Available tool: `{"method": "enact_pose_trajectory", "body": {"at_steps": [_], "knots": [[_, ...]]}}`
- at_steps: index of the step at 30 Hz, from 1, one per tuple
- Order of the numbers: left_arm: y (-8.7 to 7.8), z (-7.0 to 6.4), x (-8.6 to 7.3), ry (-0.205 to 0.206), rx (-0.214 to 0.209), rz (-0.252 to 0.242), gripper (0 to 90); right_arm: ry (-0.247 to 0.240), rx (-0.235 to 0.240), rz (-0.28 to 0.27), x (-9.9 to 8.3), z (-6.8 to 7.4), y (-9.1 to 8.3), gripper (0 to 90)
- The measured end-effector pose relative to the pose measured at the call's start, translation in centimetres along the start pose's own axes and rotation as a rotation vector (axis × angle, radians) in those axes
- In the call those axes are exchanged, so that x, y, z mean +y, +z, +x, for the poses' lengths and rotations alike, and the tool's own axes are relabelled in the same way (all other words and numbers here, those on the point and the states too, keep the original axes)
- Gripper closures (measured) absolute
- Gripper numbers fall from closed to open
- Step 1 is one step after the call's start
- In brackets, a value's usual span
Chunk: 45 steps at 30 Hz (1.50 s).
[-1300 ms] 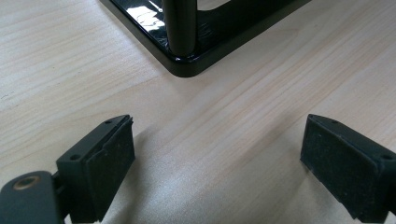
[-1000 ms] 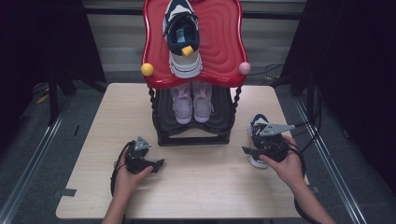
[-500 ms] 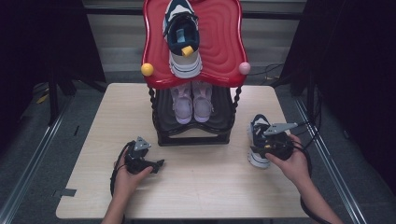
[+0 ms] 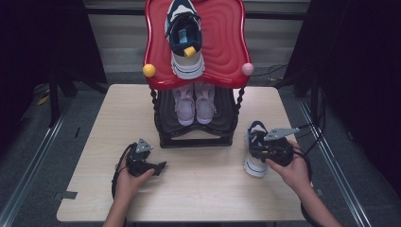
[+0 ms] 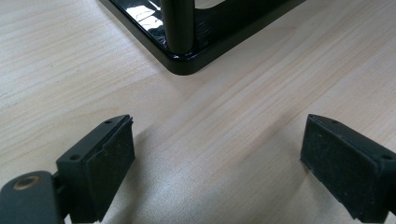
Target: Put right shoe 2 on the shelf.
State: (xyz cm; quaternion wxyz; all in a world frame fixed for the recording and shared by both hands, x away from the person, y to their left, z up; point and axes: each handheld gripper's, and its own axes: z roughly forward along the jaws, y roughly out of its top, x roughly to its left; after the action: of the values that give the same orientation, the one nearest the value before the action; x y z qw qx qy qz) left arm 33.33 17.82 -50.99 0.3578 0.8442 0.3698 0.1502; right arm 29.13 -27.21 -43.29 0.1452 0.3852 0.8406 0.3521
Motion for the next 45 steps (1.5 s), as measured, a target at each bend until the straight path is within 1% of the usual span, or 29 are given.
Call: {"method": "enact_pose_trajectory", "body": {"at_steps": [2,4,7,8,10,11,13,17,20,24,25,26,28,29,30,31,32,33,34,35,36,37,38,41,42,43,44,45], "knots": [[0.0,0.0,0.0,0.000,0.000,0.000,9.2,0.000,0.022,-0.006,0.2,0.5,0.1,75.1],[0.0,0.0,0.0,0.000,0.000,0.000,9.2,0.005,0.057,-0.011,0.4,0.8,0.4,70.9],[0.0,0.0,0.0,0.000,0.000,0.000,9.2,0.008,0.082,-0.009,0.8,0.8,0.5,58.9],[0.0,0.0,0.0,0.000,0.000,0.000,9.2,0.002,0.088,0.009,1.1,0.7,0.4,54.8],[0.0,0.0,0.0,0.000,0.000,0.000,9.2,-0.021,0.074,0.039,1.5,0.6,0.1,49.2],[0.0,0.0,0.0,0.000,0.000,0.000,9.2,-0.037,0.093,0.071,1.8,0.4,0.0,46.7],[0.0,0.0,0.0,0.000,0.000,0.000,9.2,-0.063,0.117,0.120,2.0,0.2,-0.2,46.5],[0.0,0.0,0.0,0.000,0.000,0.000,9.2,-0.065,0.172,0.230,2.7,-0.1,-0.1,47.9],[0.0,0.0,0.0,0.000,0.000,0.000,9.2,-0.093,0.175,0.319,3.2,0.0,0.4,48.8],[0.0,0.0,0.0,0.000,0.000,0.000,9.2,-0.121,0.187,0.400,3.6,0.1,1.1,48.9],[0.0,0.0,0.0,0.000,0.000,0.000,9.2,-0.132,0.188,0.422,3.7,0.2,1.3,48.9],[0.0,0.0,0.0,0.000,0.000,0.000,9.2,-0.157,0.183,0.456,3.8,0.1,1.5,48.9],[0.0,0.0,0.0,0.000,0.000,0.000,9.2,-0.166,0.187,0.489,3.8,0.2,1.8,48.9],[0.0,0.0,0.0,0.000,0.000,0.000,9.2,-0.181,0.196,0.497,3.9,0.2,2.0,48.9],[0.0,0.0,0.0,0.000,0.000,0.000,9.2,-0.177,0.196,0.509,3.9,0.2,2.1,48.9],[0.0,0.0,0.0,0.000,0.000,0.000,9.2,-0.190,0.198,0.531,4.0,0.2,2.3,49.0],[0.0,0.0,0.0,0.000,0.000,0.000,9.2,-0.203,0.203,0.542,4.0,0.2,2.5,49.3],[0.0,0.0,0.0,0.000,0.000,0.000,9.2,-0.202,0.200,0.557,4.1,0.3,2.6,49.7],[0.0,0.0,0.0,0.000,-0.001,0.000,9.2,-0.215,0.204,0.573,4.1,0.4,2.8,50.5],[0.0,0.0,0.0,0.000,-0.001,0.000,9.2,-0.222,0.215,0.597,4.2,0.5,3.0,51.6],[0.0,0.0,0.0,0.000,0.000,0.000,9.2,-0.228,0.213,0.623,4.3,0.6,3.2,52.2],[0.0,0.0,0.0,0.000,0.000,0.000,9.2,-0.255,0.209,0.628,4.3,0.4,3.4,53.0],[0.0,0.0,0.0,-0.001,0.000,0.000,9.2,-0.284,0.217,0.647,4.4,0.3,3.7,53.5],[0.0,0.0,0.0,0.000,0.000,0.000,9.2,-0.286,0.233,0.682,4.5,0.5,4.1,55.0],[0.0,0.0,0.0,0.000,0.000,0.000,9.2,-0.299,0.236,0.689,4.5,0.6,4.2,56.2],[0.0,0.0,0.0,0.000,0.000,0.000,9.2,-0.295,0.240,0.709,4.6,0.7,4.3,57.1],[0.0,0.0,0.0,0.000,0.000,0.000,9.2,-0.313,0.254,0.711,4.5,0.8,4.5,57.8],[0.0,0.0,0.0,0.000,-0.001,0.001,9.2,-0.331,0.249,0.723,4.5,0.8,4.7,59.0]]}}
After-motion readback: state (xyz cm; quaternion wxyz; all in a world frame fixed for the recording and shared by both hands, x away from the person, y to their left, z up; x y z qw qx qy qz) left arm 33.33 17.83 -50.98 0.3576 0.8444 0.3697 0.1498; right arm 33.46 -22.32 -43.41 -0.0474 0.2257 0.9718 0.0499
